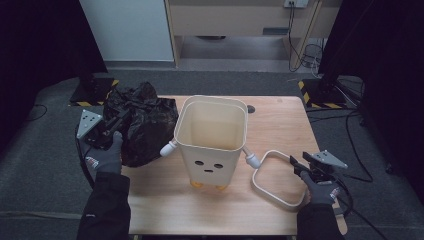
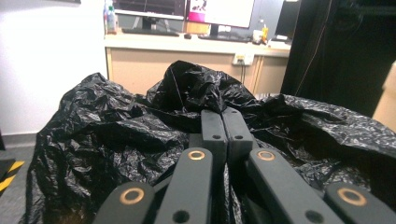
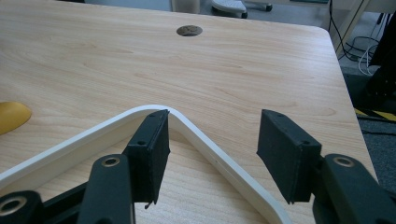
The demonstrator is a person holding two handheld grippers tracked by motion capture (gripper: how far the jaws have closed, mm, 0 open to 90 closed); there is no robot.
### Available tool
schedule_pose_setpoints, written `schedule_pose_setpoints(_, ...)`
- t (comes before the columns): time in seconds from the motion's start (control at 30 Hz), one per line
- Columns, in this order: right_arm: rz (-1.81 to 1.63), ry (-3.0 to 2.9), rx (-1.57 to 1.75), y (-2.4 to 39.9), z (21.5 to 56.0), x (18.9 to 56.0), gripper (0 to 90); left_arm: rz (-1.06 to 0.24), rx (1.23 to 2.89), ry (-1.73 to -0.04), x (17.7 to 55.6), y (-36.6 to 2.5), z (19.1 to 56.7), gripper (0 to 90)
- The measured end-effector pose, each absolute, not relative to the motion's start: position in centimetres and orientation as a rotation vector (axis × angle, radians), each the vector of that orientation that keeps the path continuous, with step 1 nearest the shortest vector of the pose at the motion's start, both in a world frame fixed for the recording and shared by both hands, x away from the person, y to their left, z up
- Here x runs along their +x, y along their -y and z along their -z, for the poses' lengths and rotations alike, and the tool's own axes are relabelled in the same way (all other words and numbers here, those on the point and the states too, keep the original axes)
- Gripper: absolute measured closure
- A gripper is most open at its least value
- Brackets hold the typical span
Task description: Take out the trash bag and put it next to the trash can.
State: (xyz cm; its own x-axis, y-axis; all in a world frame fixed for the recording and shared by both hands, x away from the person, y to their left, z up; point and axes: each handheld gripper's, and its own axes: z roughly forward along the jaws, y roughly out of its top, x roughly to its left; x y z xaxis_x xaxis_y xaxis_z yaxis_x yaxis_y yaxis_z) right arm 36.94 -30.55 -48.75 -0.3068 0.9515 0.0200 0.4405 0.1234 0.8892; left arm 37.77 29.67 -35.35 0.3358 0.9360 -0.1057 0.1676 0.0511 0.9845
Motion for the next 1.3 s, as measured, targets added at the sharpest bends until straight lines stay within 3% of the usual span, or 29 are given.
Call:
schedule_pose_setpoints(0.33,-1.127,-1.827,1.353,30.6,48.8,36.9,43.7,-0.837,1.48,-1.107,38.6,-29.4,36.9,89.7)
schedule_pose_setpoints(0.77,-1.125,-1.829,1.36,30.6,49.0,36.9,44.0,-0.773,1.525,-1.113,39.6,-28.9,38.9,88.0)
schedule_pose_setpoints(1.07,-1.123,-1.825,1.36,30.6,49.0,36.9,44.1,-0.773,1.487,-1.11,39.0,-29.0,38.2,69.6)
schedule_pose_setpoints(1.3,-1.126,-1.824,1.363,30.6,49.0,36.9,44.0,-0.796,1.483,-1.069,38.1,-28.7,36.9,62.3)
